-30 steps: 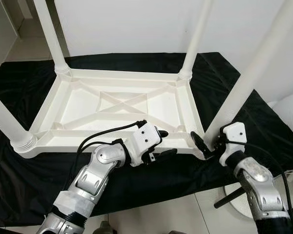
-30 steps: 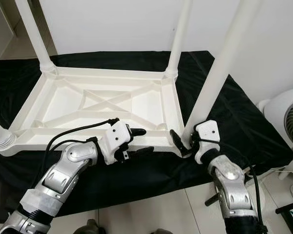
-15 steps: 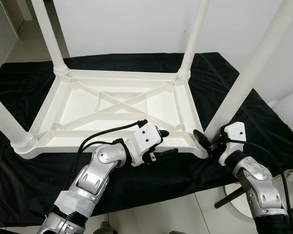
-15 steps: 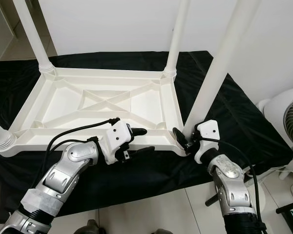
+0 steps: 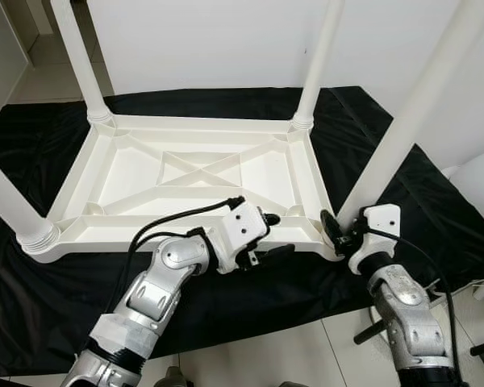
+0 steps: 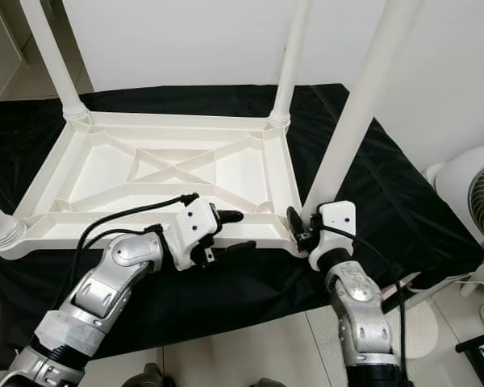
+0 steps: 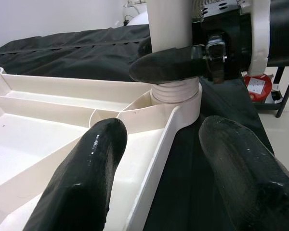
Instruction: Building children table
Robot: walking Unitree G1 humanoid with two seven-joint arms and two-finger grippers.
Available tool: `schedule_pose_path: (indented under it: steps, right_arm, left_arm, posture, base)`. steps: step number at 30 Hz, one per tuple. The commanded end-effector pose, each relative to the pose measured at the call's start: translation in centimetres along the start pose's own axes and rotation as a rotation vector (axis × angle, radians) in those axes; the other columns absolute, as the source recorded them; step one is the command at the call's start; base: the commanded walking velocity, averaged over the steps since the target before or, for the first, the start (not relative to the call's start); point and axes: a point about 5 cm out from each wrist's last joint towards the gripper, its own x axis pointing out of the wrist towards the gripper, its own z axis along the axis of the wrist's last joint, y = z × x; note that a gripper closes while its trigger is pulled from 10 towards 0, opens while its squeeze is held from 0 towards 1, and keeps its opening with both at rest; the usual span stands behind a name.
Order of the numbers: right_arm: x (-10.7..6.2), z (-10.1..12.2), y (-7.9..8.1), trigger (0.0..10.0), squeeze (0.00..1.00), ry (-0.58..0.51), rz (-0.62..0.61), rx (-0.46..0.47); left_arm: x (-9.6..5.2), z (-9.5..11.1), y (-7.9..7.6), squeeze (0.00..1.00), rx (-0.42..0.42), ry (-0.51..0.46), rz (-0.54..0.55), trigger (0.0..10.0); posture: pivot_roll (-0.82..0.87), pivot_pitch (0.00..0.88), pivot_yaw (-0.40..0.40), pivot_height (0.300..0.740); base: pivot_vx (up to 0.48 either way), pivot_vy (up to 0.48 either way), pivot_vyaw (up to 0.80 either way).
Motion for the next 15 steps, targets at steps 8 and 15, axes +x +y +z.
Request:
schedule_pose_path:
  steps: [8,15]
  right_arm:
    - [-0.6,-0.5,2.1,10.0,0.00,0.053,-0.385,0.100]
    - [-0.4,-0.2,2.7,10.0,0.00,0.037,-0.413,0.134]
  left_arm:
    - [0.2,-0.2,-0.2,0.00,0.007,0.010,0.009,10.0]
    - [0.2,-0.2,-0.2,0.00,0.006,0.008,0.011,10.0]
  posture:
    - [0.01,0.000,-0.019,0.740]
    - [0.01,0.000,-0.022,0.740]
  base:
    - [0.000,0.000,0.00]
    - [0.000,0.000,0.00]
